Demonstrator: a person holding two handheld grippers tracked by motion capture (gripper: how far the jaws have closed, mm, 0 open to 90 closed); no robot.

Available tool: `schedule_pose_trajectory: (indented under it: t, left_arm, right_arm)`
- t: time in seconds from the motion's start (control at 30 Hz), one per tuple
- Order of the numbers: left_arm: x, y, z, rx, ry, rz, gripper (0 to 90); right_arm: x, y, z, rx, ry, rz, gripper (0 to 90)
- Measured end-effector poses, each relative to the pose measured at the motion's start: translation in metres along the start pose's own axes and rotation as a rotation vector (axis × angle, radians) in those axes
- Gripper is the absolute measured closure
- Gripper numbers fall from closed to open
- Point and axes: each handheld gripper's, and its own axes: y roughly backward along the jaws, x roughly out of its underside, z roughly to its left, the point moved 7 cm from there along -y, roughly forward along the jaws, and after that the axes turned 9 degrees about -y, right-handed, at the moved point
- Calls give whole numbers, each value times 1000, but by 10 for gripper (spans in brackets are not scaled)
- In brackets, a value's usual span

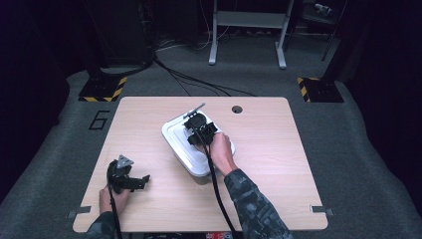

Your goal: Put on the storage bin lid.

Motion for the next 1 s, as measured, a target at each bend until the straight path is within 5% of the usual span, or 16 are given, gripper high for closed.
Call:
schedule_pose_trajectory:
  t: [0.1,0.5,0.73,1.0]
  left_arm:
    - [0,0,0,0,0,0,1]
    - [0,0,0,-1,-1,-1,1]
    - [0,0,0,-1,-1,-2,1]
    - [0,0,0,-1,-1,-2,1]
  right_arm:
    - [0,1,-1,-8,7,-5,659]
    - [2,18,-10,-80,-2,-39,254]
    - [13,43,-38,-88,37,-86,95]
    - [37,67,-74,-70,-4,-130,7]
